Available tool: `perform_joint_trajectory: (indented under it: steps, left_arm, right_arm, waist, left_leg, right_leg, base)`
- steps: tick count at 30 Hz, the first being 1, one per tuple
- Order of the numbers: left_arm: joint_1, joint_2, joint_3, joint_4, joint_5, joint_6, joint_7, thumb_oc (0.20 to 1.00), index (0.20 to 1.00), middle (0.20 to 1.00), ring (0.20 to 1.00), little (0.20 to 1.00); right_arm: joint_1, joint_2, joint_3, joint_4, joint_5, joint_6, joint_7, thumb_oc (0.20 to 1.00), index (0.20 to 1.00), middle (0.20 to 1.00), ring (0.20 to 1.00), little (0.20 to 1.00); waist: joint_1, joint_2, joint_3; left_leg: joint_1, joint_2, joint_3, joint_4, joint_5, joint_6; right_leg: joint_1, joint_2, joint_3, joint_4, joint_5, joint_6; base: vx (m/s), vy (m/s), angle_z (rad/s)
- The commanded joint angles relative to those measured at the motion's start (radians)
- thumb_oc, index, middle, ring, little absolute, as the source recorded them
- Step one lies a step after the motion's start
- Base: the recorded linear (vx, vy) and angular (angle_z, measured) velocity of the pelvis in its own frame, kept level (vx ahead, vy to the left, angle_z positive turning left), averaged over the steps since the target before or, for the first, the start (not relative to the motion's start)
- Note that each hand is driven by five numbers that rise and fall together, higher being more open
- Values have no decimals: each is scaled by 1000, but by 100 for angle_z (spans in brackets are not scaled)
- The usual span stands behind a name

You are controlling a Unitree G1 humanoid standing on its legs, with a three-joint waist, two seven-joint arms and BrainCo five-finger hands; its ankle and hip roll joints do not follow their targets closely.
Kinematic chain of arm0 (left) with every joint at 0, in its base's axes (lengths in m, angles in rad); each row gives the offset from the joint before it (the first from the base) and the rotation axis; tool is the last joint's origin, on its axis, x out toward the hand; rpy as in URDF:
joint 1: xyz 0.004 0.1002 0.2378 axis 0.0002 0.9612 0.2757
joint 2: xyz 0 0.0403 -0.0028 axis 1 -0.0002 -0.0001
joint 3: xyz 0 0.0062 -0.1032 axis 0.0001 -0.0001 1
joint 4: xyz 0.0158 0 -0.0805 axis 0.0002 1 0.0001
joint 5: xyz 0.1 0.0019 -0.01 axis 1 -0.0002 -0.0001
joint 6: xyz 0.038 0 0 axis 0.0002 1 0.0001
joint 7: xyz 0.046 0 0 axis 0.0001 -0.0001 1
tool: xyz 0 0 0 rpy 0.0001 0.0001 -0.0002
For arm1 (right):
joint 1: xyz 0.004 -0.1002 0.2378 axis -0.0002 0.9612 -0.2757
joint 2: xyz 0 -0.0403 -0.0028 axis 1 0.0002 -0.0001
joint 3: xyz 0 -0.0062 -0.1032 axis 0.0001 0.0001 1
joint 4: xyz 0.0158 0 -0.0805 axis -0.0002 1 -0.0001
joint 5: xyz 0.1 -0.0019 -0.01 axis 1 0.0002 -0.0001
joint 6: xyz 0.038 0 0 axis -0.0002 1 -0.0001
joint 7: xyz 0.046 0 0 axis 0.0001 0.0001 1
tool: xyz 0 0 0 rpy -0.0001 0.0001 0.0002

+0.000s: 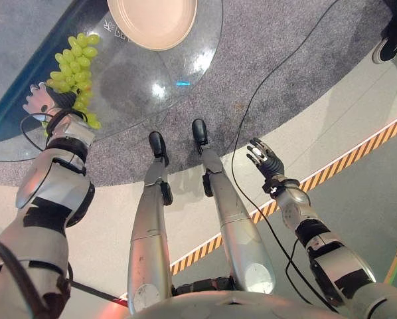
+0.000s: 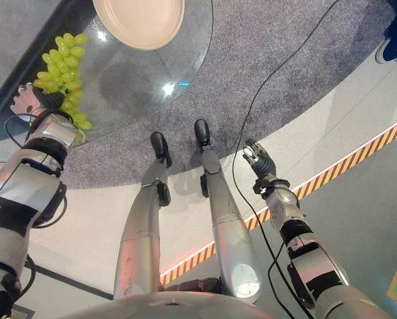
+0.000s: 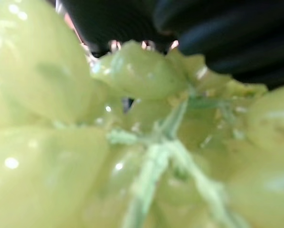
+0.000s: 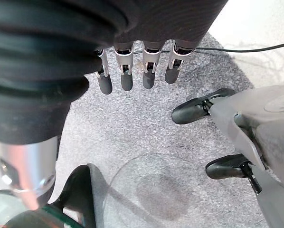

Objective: Pick up fruits into the plate

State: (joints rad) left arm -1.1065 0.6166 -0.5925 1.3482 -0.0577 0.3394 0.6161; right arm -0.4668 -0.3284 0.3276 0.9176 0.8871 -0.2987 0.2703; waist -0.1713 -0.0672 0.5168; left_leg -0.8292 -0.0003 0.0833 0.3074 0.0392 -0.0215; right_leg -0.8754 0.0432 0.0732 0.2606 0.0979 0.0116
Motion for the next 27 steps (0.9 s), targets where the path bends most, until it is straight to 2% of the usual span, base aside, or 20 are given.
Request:
perform_joint_trajectory:
  steps: [1,6,11,17,24,25,26,27]
  left_arm:
    - [100,-61,63,-7,-52,-70,-50,200,200,200,200,200]
    - [146,-69,103,-43,-88,-184,-63,200,200,200,200,200]
    - [195,-73,125,-81,-85,-248,-68,200,200,200,200,200]
    - [235,-65,149,-141,-82,-282,-72,200,200,200,200,200]
    - [269,-69,164,-188,-92,-282,-68,200,200,200,200,200]
    - [272,-70,167,-183,-100,-283,-69,507,507,507,507,507]
    - [274,-71,170,-180,-103,-285,-71,862,862,862,862,862]
    - [281,-73,178,-179,-110,-287,-74,1000,1000,1000,1000,1000]
  right_arm:
    - [83,1,-12,-70,25,-29,10,1000,1000,1000,1000,1000]
    - [99,-1,-24,-81,12,-19,20,1000,1000,1000,1000,1000]
    - [109,-1,-34,-78,1,-11,20,1000,1000,1000,1000,1000]
    - [118,-4,-49,-83,-8,-5,19,1000,1000,1000,1000,1000]
    - [129,-1,-60,-84,-19,3,15,1000,1000,1000,1000,1000]
    - [130,-1,-58,-82,-18,3,15,1000,1000,1000,1000,1000]
    - [130,-1,-57,-81,-17,3,16,1000,1000,1000,1000,1000]
    - [135,-1,-57,-83,-16,7,15,1000,1000,1000,1000,1000]
  waist:
    - [15,21,3]
    - [24,42,3]
    - [32,59,3]
    - [40,76,3]
    - [46,85,3]
    - [46,84,3]
    - [47,84,3]
    - [47,82,3]
  left_leg:
    - [112,-52,-90,-51,-51,4]
    - [202,-51,-89,-84,-50,6]
    - [276,-41,-86,-119,-47,4]
    - [338,-26,-76,-163,-32,-4]
    - [376,-26,-75,-161,-40,-4]
    - [377,-28,-75,-156,-42,-4]
    - [378,-28,-75,-153,-43,-4]
    - [378,-28,-74,-146,-45,-4]
  right_leg:
    - [45,59,-26,117,-114,23]
    - [122,45,-27,100,-124,26]
    - [190,31,-35,84,-135,31]
    - [253,18,-50,59,-140,33]
    - [296,6,-60,58,-152,31]
    - [299,4,-61,60,-153,30]
    - [300,3,-62,61,-153,30]
    - [303,0,-63,63,-154,29]
  base:
    - [0,0,0]
    - [2,21,1]
    - [0,0,0]
    - [5,3,0]
    - [26,5,3]
    - [0,0,0]
    - [34,-4,0]
    - [0,0,0]
